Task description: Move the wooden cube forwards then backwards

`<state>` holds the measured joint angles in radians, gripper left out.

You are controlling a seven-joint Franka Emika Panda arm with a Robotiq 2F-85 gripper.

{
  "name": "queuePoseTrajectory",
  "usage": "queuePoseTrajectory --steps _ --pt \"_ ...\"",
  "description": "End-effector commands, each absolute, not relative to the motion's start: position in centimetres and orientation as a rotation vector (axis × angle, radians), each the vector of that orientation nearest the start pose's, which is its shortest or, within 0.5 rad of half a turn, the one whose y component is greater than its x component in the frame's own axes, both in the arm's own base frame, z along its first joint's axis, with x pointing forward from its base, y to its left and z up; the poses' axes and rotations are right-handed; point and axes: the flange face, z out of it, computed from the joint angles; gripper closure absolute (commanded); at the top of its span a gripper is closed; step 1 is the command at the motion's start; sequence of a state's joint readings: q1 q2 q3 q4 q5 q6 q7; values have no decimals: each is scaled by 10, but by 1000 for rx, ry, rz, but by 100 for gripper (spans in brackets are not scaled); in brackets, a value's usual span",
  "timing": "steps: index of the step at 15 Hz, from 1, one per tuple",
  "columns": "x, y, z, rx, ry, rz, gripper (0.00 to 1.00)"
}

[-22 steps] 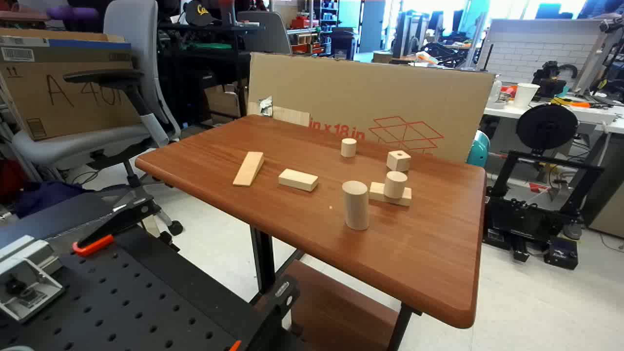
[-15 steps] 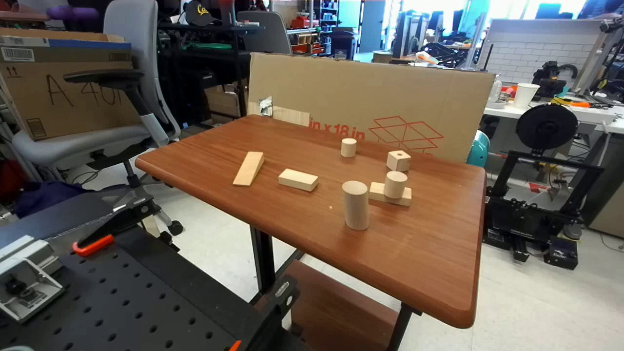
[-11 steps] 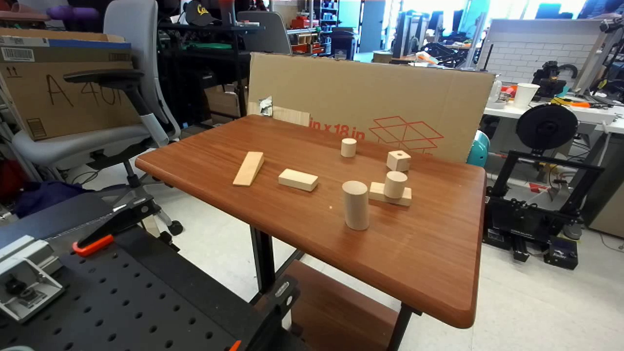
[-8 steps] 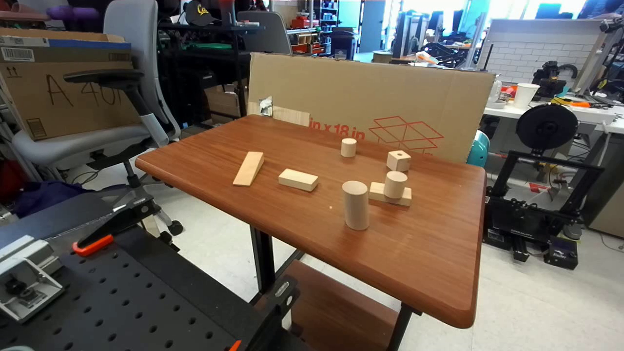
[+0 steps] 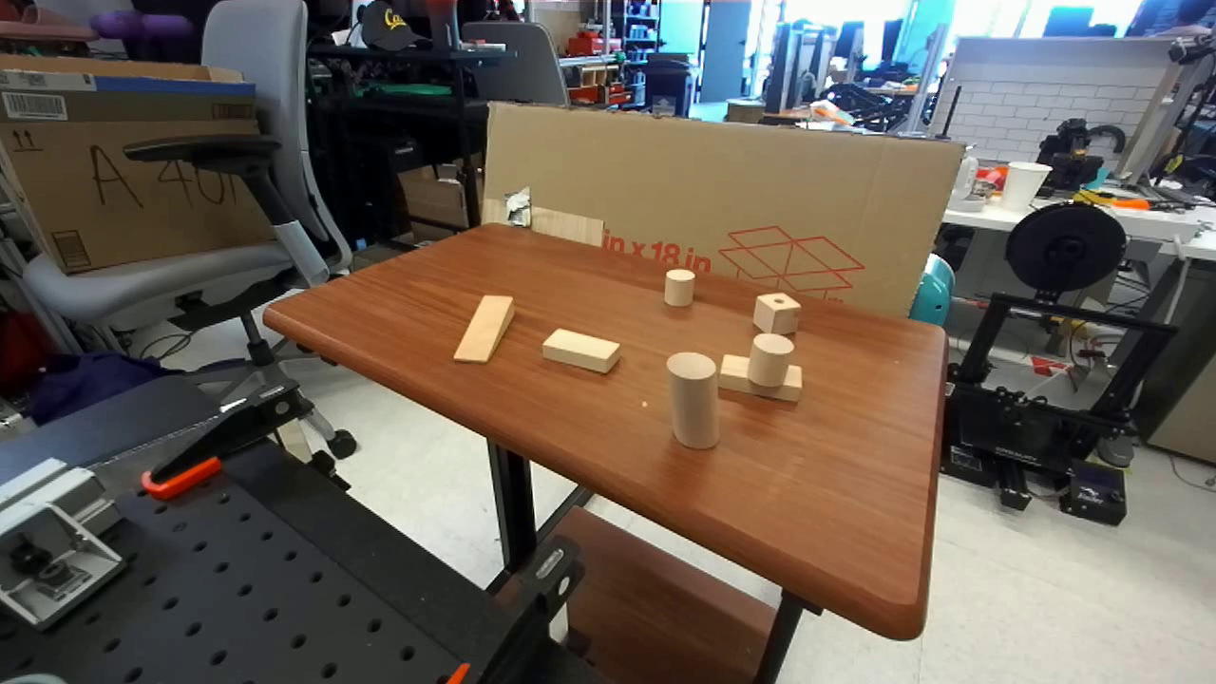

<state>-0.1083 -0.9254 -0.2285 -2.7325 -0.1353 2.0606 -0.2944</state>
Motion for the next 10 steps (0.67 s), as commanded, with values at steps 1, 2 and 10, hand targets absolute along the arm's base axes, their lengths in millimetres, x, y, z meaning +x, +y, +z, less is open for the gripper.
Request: queuePoseTrajectory --steps 1,2,10 --pt "290 -110 490 -3128 -96 -398 0" --pt "296 -111 489 -3131 -85 -415 0" --pt "365 -116 454 -3139 -96 -493 0"
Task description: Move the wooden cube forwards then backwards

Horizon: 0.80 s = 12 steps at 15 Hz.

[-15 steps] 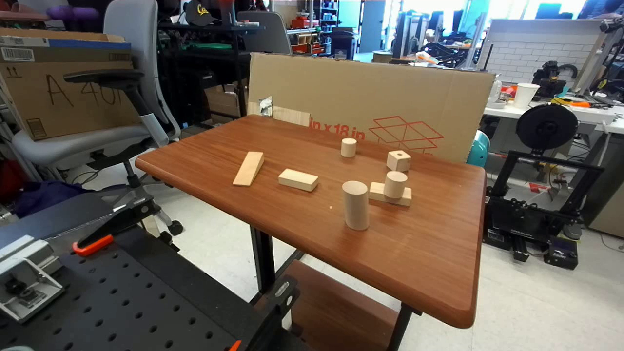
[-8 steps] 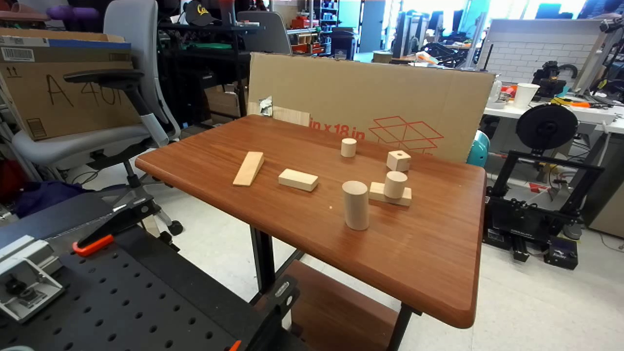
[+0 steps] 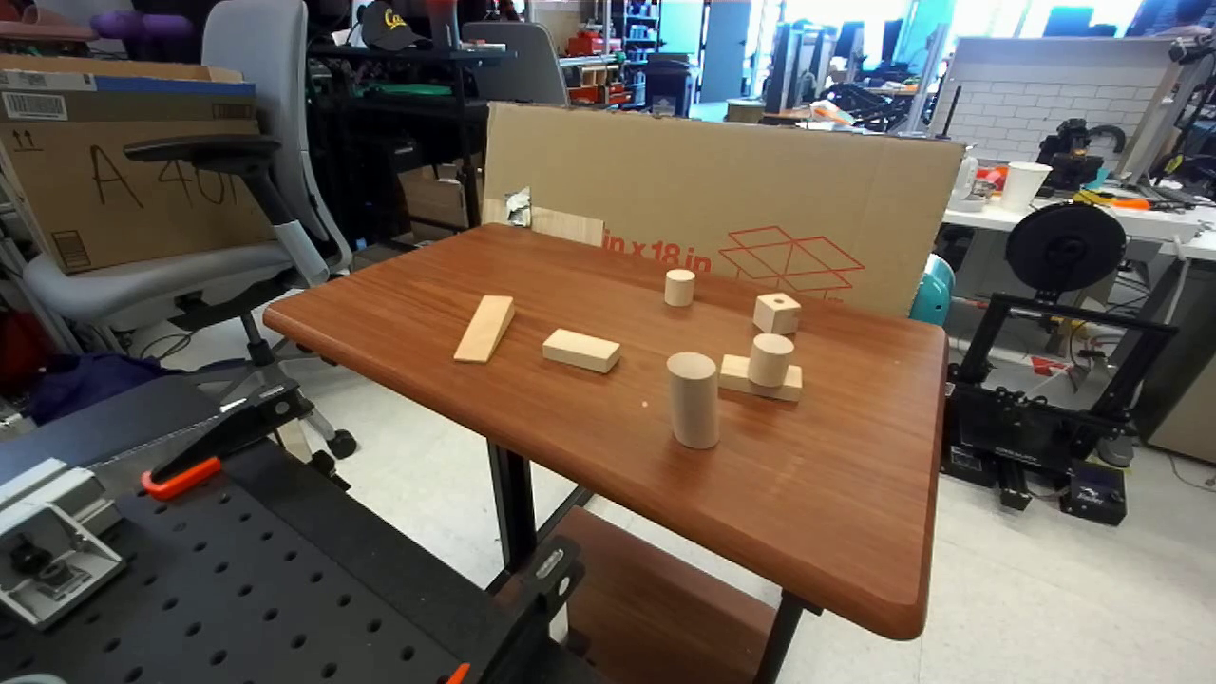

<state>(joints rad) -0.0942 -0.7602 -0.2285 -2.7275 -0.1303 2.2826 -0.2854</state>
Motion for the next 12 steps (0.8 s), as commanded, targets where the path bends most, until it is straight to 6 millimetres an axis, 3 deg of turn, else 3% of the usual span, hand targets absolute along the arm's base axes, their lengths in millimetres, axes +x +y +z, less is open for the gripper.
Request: queuePoseTrajectory --steps 1,6,12 --pt "374 -117 449 -3144 -97 -497 0" --pt "434 -114 414 -3166 -111 -405 0" --pt "490 -113 387 -3175 -22 -258 0"
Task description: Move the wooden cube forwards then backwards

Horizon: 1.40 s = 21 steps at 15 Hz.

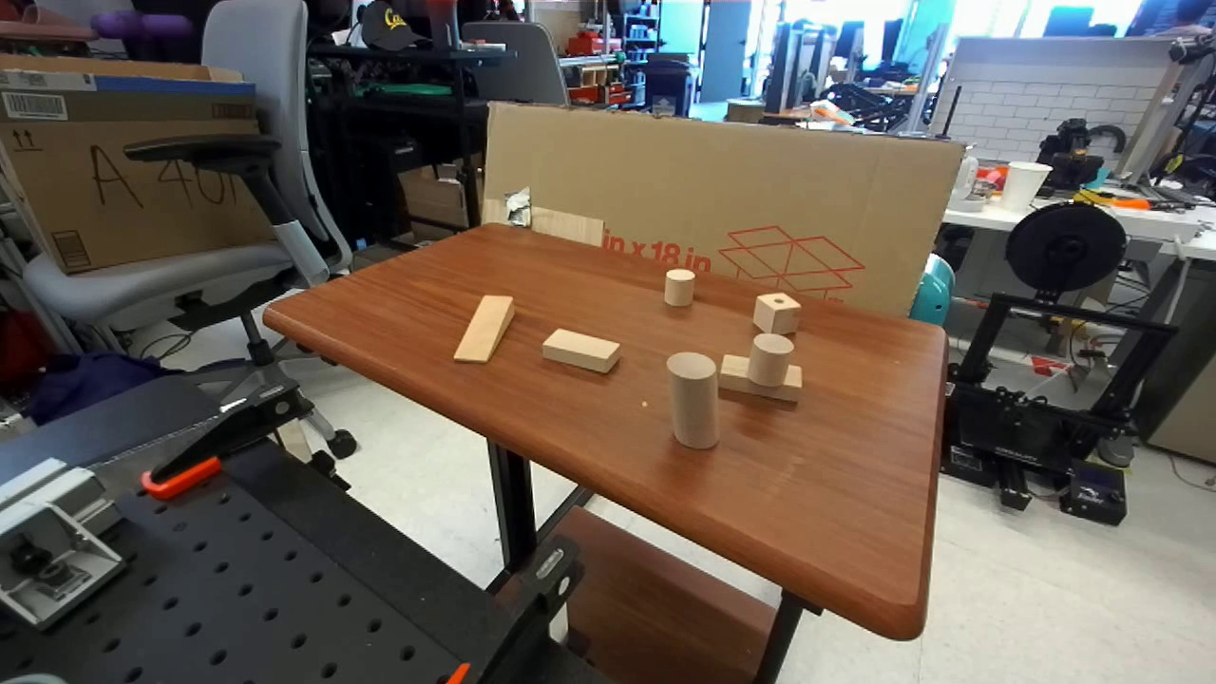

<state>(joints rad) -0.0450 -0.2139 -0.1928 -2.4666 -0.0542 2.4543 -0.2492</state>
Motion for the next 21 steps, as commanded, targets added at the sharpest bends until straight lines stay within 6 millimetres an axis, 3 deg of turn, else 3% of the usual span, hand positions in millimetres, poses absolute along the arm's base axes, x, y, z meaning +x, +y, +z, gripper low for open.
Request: queuePoseTrajectory --steps 1,5,14,17,21 --pt "500 -113 384 -3179 -25 -262 0" --pt "531 -112 357 -3184 -66 -235 0" --pt "582 -96 278 -3168 -57 -71 0" --pt "599 -96 263 -3164 -30 -54 0" --pt "622 -112 251 -3177 77 -88 0"
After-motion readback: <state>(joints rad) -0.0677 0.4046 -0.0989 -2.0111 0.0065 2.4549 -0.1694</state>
